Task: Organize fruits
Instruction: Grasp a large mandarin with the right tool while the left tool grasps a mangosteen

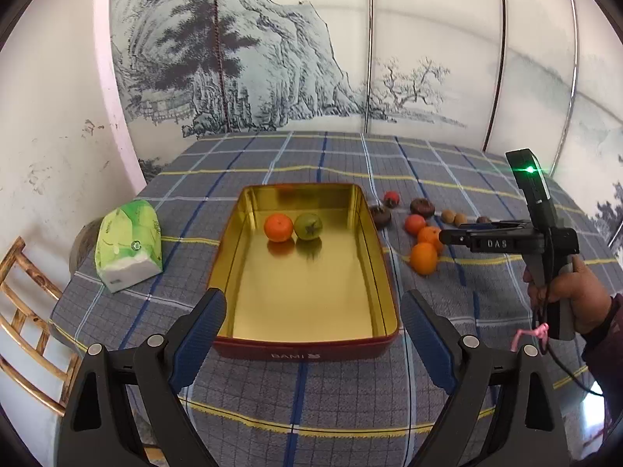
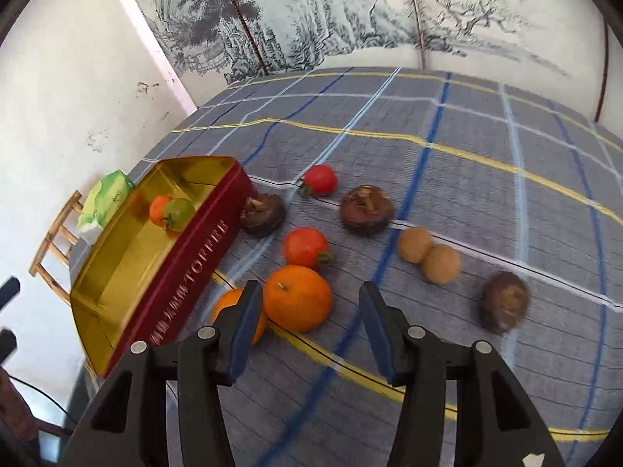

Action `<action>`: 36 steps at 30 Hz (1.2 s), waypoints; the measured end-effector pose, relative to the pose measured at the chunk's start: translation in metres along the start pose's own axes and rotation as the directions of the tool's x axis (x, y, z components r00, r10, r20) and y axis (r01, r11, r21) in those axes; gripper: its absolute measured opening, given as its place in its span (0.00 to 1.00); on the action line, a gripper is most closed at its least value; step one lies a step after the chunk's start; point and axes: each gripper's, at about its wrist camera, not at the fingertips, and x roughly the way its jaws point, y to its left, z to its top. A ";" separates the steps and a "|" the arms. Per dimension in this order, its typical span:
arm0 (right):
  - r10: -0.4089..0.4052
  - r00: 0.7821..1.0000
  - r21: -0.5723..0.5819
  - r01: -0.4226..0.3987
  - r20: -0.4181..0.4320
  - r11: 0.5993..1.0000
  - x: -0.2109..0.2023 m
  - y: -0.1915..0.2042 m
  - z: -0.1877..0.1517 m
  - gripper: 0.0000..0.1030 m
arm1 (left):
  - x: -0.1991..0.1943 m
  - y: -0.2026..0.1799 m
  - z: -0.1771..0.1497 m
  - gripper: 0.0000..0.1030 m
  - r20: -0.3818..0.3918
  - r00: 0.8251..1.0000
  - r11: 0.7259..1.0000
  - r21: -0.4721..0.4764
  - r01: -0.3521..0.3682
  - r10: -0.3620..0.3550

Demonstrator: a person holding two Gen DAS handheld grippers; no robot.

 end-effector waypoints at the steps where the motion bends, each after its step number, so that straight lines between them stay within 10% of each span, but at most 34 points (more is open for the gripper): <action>1: -0.011 1.000 -0.025 0.010 -0.006 1.000 0.001 0.002 -0.002 0.48 | 0.003 -0.003 0.000 0.88 -0.008 1.000 1.000 0.007 0.000 0.000; 14: -0.054 0.998 -0.129 0.049 -0.040 0.990 0.039 0.022 0.004 0.37 | 0.011 -0.024 0.000 0.88 -0.017 1.000 0.996 0.085 -0.012 0.013; 21: -0.145 0.985 -0.028 0.148 0.095 0.989 -0.049 -0.032 -0.036 0.36 | 0.008 -0.046 0.020 0.88 0.005 0.996 0.986 0.140 0.093 -0.094; 26: -0.418 0.905 0.091 0.411 0.076 0.907 -0.099 -0.120 -0.080 0.36 | 0.040 -0.089 0.051 0.89 -0.075 0.947 0.937 0.134 0.321 -0.314; 32: -0.480 0.876 0.256 0.455 0.043 0.853 -0.114 -0.178 -0.117 0.36 | 0.115 -0.166 0.087 0.88 -0.227 0.846 0.853 0.097 0.513 -0.483; 34: -0.461 0.886 0.292 0.427 0.054 0.856 -0.119 -0.185 -0.119 0.37 | 0.135 -0.193 0.096 0.88 -0.244 0.842 0.841 0.143 0.522 -0.481; 36: -0.446 0.893 0.296 0.410 0.065 0.863 -0.121 -0.186 -0.120 0.37 | 0.152 -0.222 0.103 0.88 -0.226 0.874 0.845 0.240 0.477 -0.429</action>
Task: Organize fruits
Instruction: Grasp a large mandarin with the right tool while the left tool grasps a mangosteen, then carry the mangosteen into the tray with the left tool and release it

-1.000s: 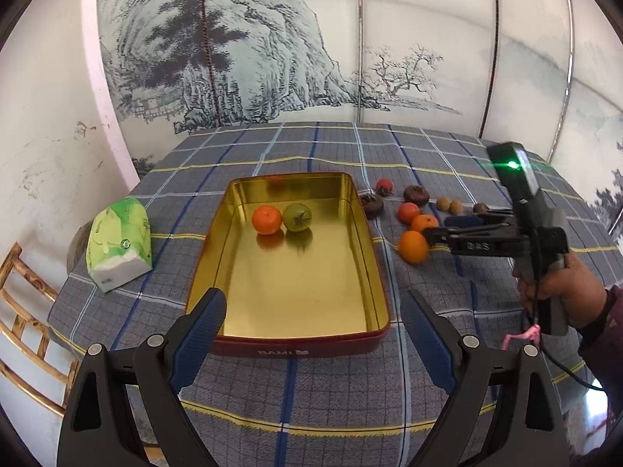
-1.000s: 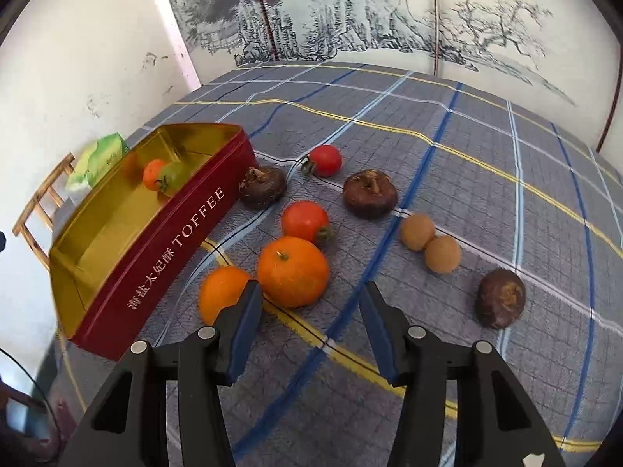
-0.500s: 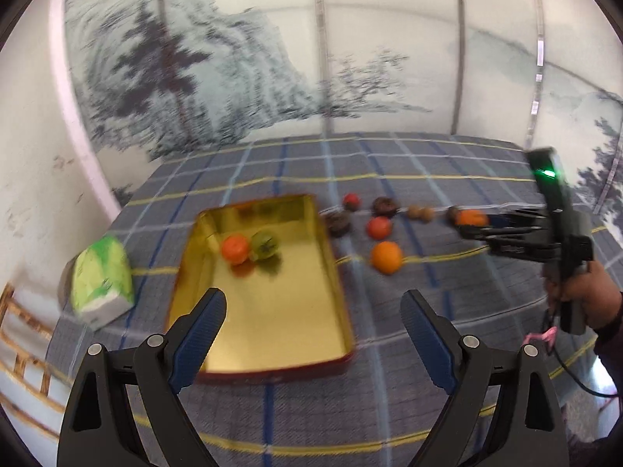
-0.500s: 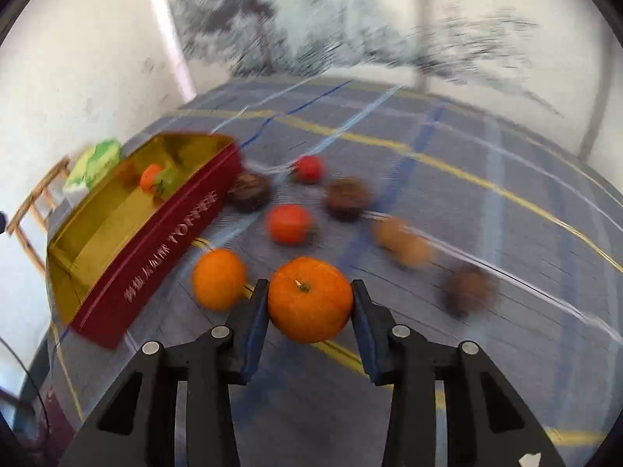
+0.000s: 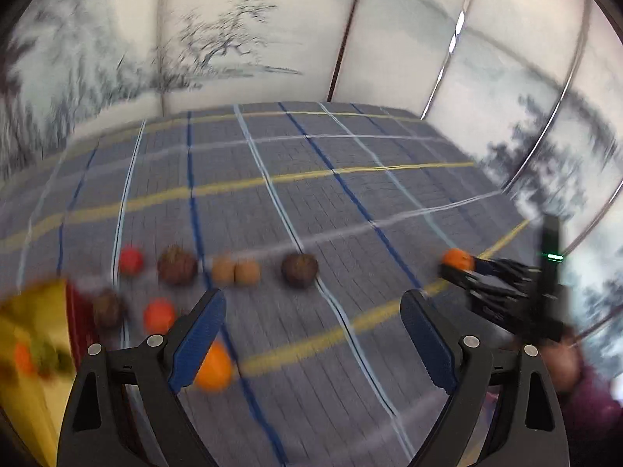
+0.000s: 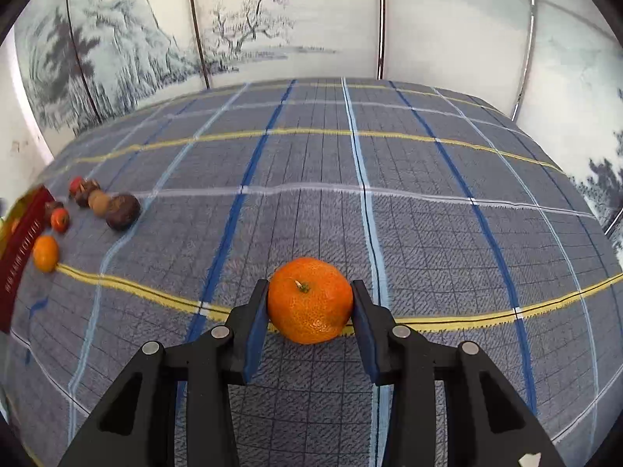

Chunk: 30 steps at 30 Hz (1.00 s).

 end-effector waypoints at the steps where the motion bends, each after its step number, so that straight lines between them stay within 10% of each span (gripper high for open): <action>1: 0.008 1.000 -0.001 -0.008 -0.005 1.000 0.001 -0.001 0.000 0.37 | 0.010 -0.005 0.006 0.88 0.003 1.000 0.999 0.041 -0.016 0.016; 16: 0.100 0.994 0.043 -0.099 -0.032 0.994 0.008 -0.006 0.001 0.38 | 0.117 -0.011 0.014 0.49 -0.189 0.981 0.935 0.353 0.021 0.050; 18: 0.104 0.994 0.047 -0.102 -0.031 0.994 0.008 -0.007 0.001 0.38 | 0.120 -0.007 0.012 0.37 -0.212 0.977 0.942 0.330 0.062 0.010; 30: 0.076 0.996 0.031 -0.074 -0.039 0.997 0.010 -0.003 0.003 0.39 | 0.019 -0.038 -0.012 0.37 -0.045 0.999 0.994 0.105 -0.013 0.017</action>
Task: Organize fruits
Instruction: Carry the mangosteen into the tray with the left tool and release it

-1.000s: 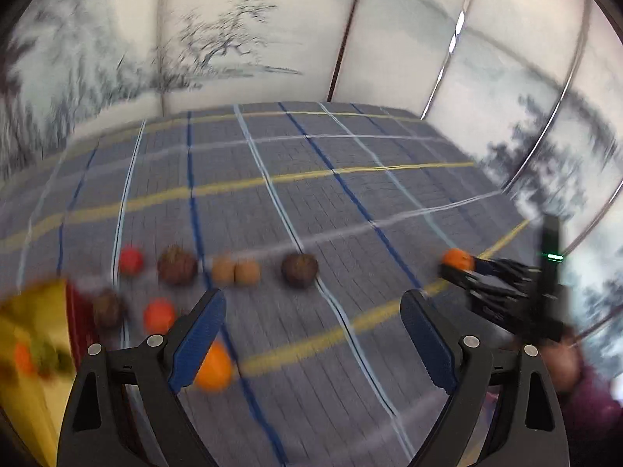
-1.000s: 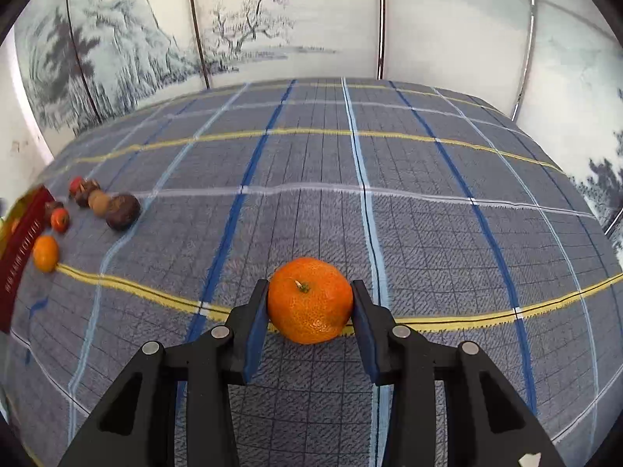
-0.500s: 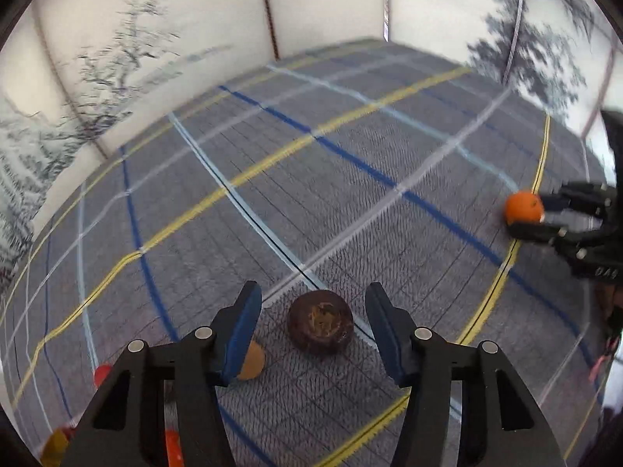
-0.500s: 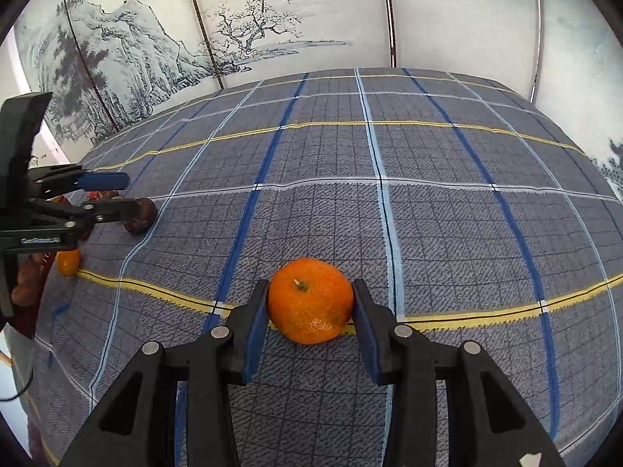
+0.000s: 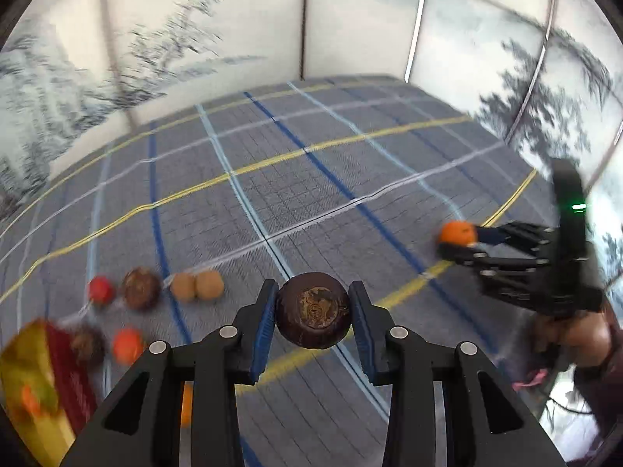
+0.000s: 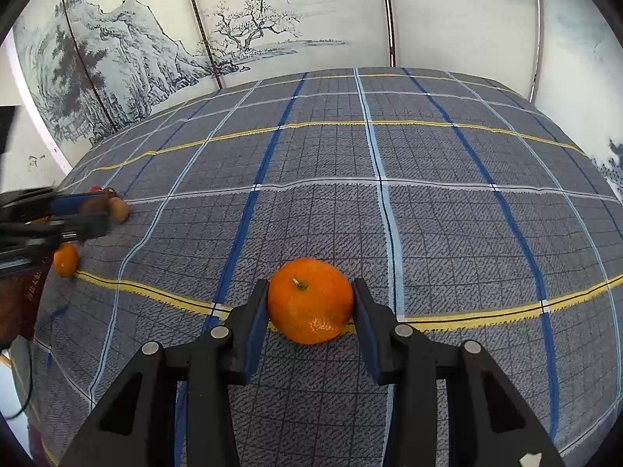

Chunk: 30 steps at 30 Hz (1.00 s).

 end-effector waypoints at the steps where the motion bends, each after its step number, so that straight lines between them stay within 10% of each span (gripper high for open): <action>1: -0.007 1.000 -0.006 0.007 -0.001 1.000 0.001 0.002 0.000 0.39 | -0.011 -0.004 -0.004 0.37 0.010 1.000 1.000 -0.008 -0.013 0.013; 15: -0.086 0.996 -0.073 0.085 -0.013 0.994 0.003 0.013 -0.001 0.40 | -0.102 -0.004 -0.065 0.37 0.075 0.976 0.975 -0.098 -0.198 0.205; 30: -0.116 0.993 -0.089 0.114 -0.013 0.989 0.004 0.016 -0.001 0.39 | -0.160 0.100 -0.133 0.37 0.052 0.928 0.880 -0.342 -0.329 0.368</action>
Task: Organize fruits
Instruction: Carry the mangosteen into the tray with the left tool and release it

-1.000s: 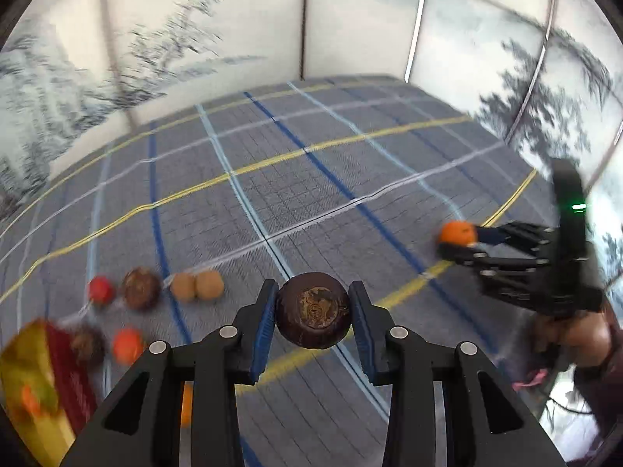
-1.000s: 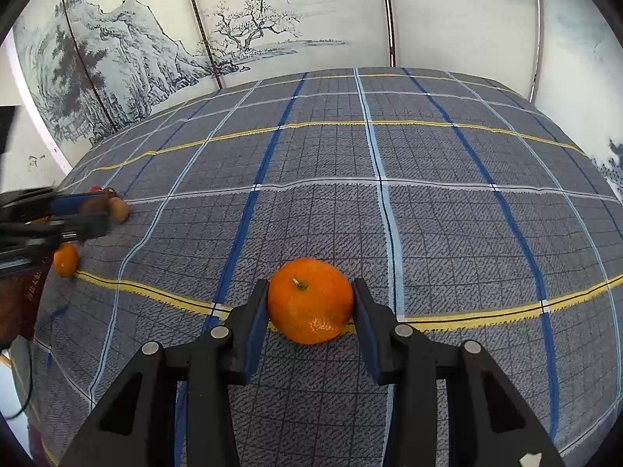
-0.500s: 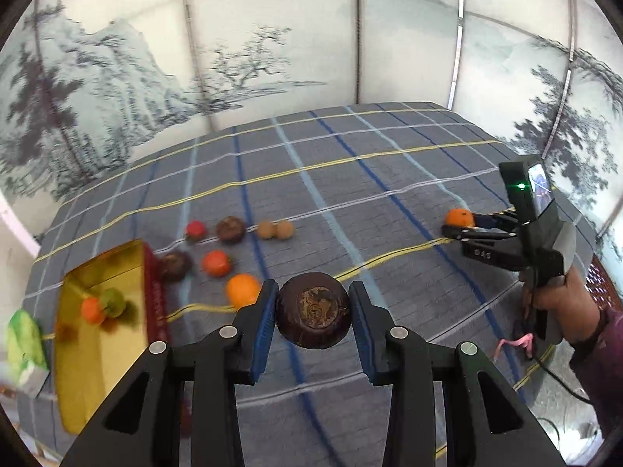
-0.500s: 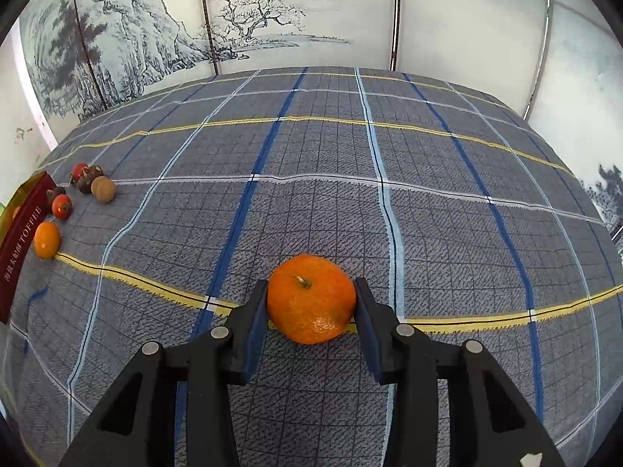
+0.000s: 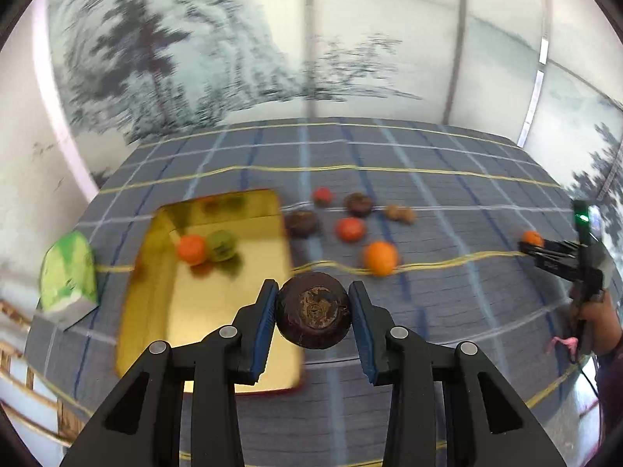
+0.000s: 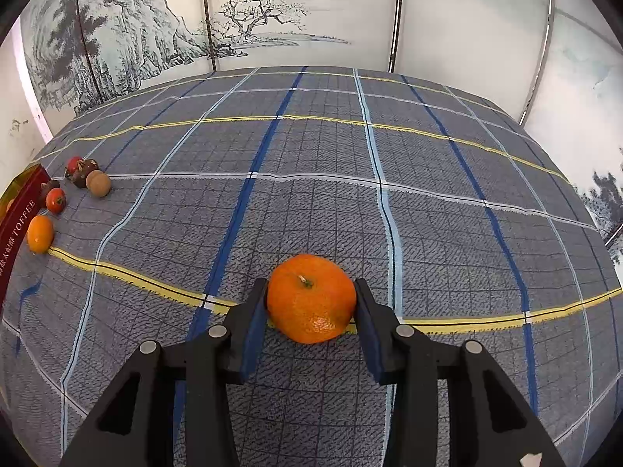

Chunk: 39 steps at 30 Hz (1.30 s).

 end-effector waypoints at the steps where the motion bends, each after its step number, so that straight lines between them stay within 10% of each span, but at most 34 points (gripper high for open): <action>1: -0.002 1.000 0.000 0.002 0.000 1.000 0.000 0.000 0.000 0.39 | 0.001 0.012 -0.001 0.37 -0.002 1.000 1.000 -0.018 -0.012 0.012; 12: -0.005 1.000 -0.001 0.005 -0.001 1.000 0.001 0.001 0.001 0.39 | 0.029 0.101 -0.004 0.37 -0.028 0.993 0.987 -0.110 -0.115 0.112; 39: -0.010 1.000 0.000 0.010 -0.003 1.000 0.001 0.002 0.001 0.39 | 0.099 0.098 0.014 0.37 -0.104 0.979 0.985 0.015 -0.174 0.175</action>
